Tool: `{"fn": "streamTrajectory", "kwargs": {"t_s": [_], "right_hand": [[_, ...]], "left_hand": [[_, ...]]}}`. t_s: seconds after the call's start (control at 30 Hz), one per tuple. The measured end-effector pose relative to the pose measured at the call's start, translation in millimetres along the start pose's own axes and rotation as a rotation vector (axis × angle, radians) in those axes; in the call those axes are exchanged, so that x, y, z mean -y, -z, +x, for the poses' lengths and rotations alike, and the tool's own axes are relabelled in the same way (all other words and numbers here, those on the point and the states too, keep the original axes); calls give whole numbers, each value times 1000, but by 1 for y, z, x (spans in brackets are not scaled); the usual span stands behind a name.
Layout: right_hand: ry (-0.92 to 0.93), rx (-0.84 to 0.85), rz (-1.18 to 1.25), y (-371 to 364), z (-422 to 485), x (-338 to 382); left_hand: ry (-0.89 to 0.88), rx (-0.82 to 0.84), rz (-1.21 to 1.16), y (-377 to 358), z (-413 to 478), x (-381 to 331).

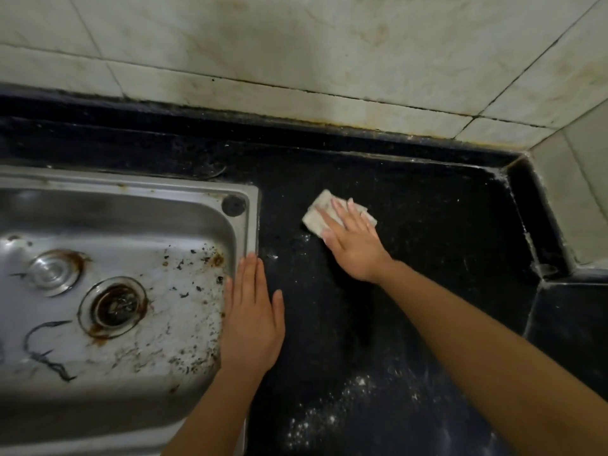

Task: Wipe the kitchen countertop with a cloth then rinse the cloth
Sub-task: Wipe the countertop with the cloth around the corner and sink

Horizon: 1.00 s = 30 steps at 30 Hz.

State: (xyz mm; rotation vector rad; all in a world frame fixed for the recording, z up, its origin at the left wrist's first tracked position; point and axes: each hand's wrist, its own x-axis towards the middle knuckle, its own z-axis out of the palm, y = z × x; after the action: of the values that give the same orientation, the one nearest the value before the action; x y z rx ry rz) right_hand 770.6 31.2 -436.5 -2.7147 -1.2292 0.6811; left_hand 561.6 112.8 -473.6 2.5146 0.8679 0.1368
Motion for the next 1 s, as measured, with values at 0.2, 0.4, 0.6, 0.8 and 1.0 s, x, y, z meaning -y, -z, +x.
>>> {"fn": "streamTrajectory", "kwargs": {"t_s": [0.2, 0.4, 0.6, 0.8, 1.0], "right_hand": [[-58, 63, 32, 14, 52, 28], [385, 112, -143, -24, -53, 27], [607, 243, -280, -41, -119, -5], [310, 26, -147, -13, -26, 17], [16, 2, -8, 8, 89, 52]], "left_hand": [[3, 11, -22, 1, 1, 0], [6, 17, -98, 6, -1, 0], [14, 18, -156, 9, 0, -2], [20, 25, -195, 9, 0, -2], [19, 10, -198, 7, 0, -1]]}}
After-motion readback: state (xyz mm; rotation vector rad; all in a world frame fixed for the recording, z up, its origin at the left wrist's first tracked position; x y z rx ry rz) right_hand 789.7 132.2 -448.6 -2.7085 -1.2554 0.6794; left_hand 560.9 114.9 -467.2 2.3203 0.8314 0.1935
